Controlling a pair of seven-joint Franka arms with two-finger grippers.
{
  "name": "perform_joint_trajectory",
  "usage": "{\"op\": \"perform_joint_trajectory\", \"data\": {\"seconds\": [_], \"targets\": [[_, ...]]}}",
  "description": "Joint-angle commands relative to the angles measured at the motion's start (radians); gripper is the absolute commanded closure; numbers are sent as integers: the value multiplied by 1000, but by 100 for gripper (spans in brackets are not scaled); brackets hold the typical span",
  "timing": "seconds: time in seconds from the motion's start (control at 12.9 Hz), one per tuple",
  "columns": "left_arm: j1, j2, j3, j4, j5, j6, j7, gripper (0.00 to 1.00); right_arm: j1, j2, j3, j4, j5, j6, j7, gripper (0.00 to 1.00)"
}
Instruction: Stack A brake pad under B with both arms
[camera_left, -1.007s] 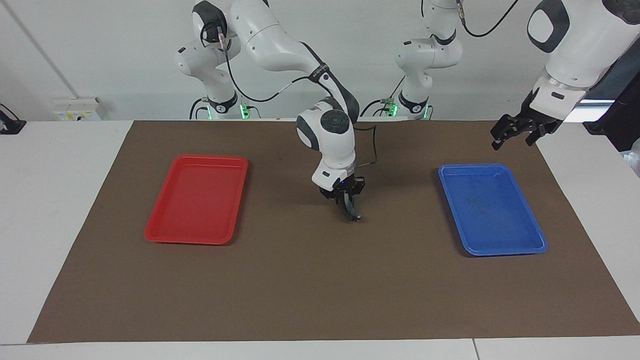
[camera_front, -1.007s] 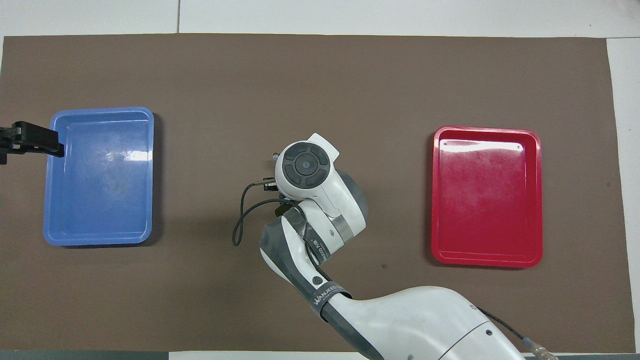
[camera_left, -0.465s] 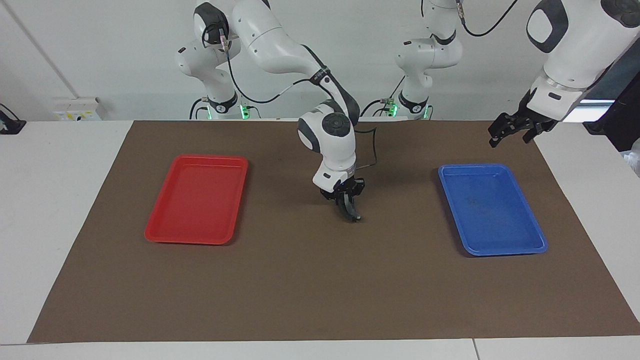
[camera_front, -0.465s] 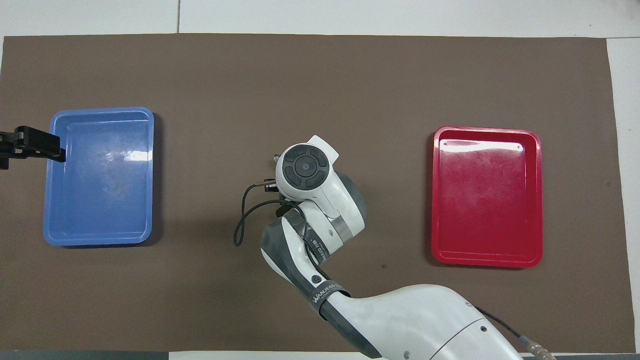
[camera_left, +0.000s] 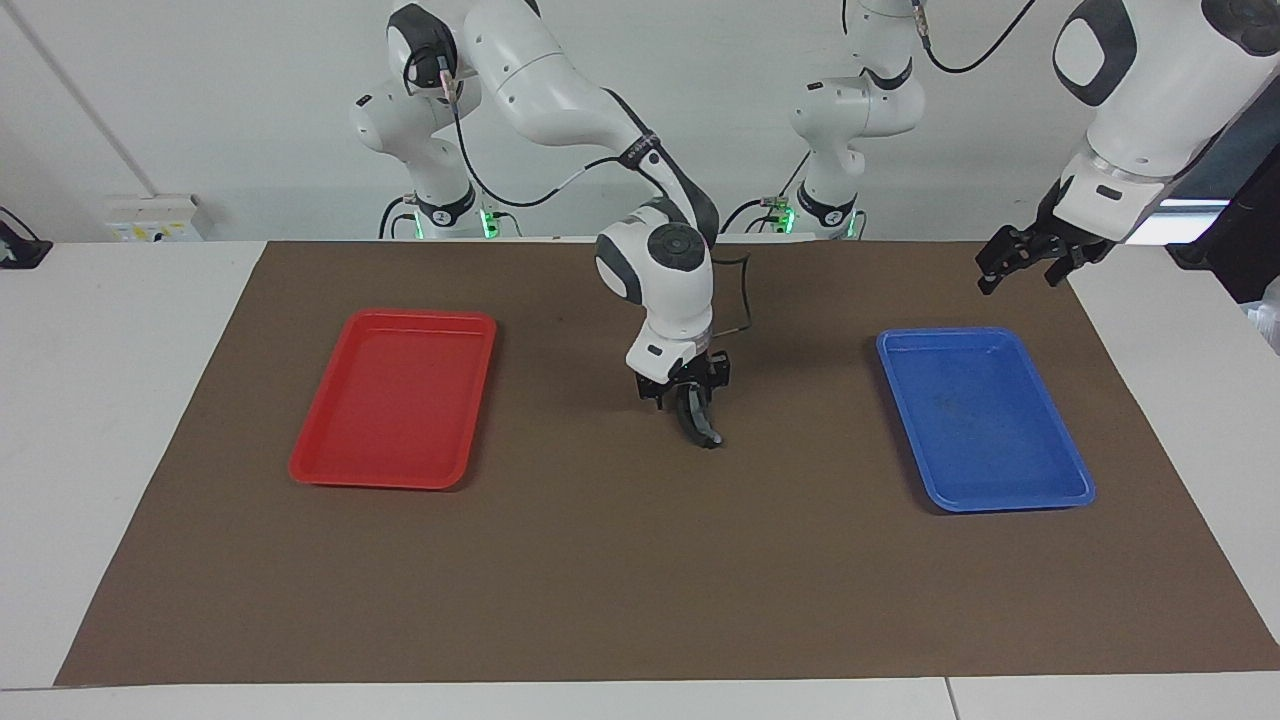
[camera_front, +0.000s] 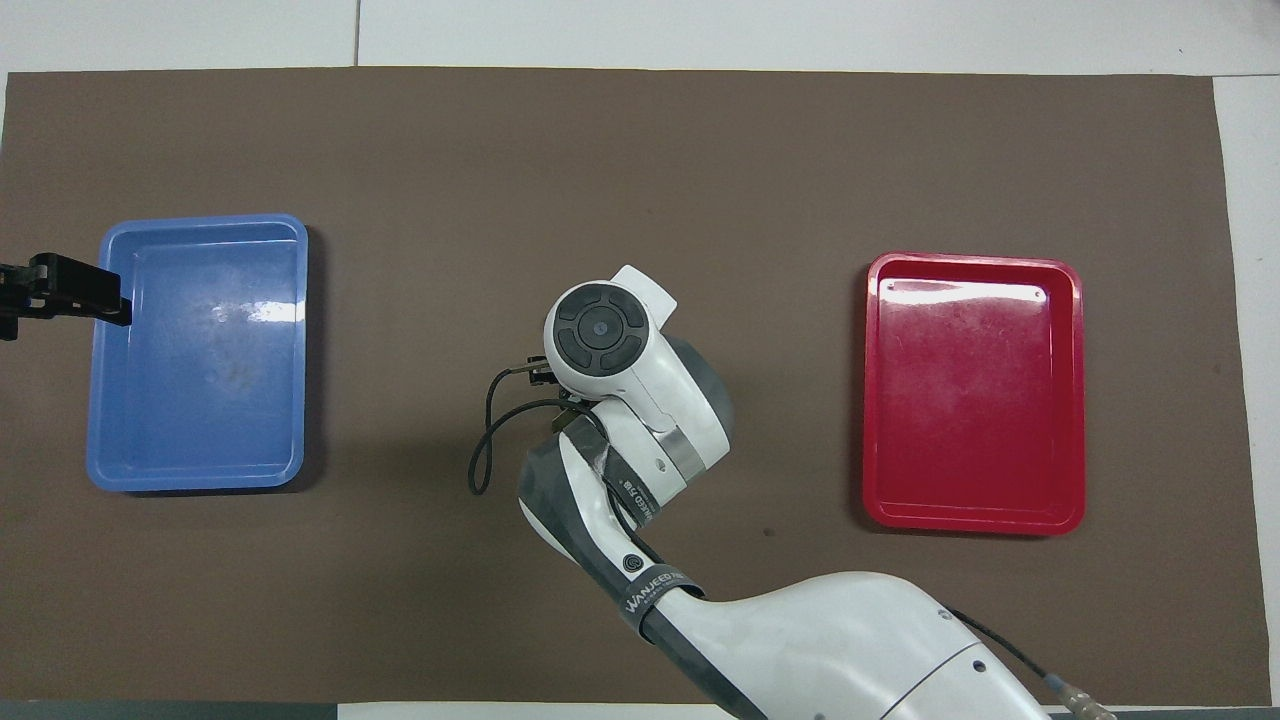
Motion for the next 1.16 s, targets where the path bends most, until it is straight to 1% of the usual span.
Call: {"op": "perform_joint_trajectory", "data": {"seconds": [0.0, 0.23, 0.46, 0.7, 0.77, 0.93, 1.01, 1.08], "targets": [[9, -28, -5, -25, 1, -10, -2, 1, -36, -105, -26, 18, -44, -98, 18, 0], [7, -28, -5, -25, 1, -10, -2, 1, -203, -254, -32, 6, -58, -248, -14, 0], [9, -28, -5, -25, 1, -10, -2, 1, -393, -391, -34, 2, -69, -461, -197, 0], [9, -28, -5, -25, 1, -9, -2, 1, -566, -512, -34, -23, -72, -629, -394, 0], [9, -28, -5, -25, 1, -10, -2, 1, -611, -537, -35, -23, -79, -670, -448, 0], [9, -28, -5, -25, 1, -10, -2, 1, -674, -563, -34, -23, -115, -686, -518, 0], [9, -28, -5, -25, 1, -10, -2, 1, -694, -566, -37, -25, -115, -687, -546, 0], [9, -28, -5, -25, 1, -10, -2, 1, -683, -575, -67, -31, -113, -690, -552, 0]]}}
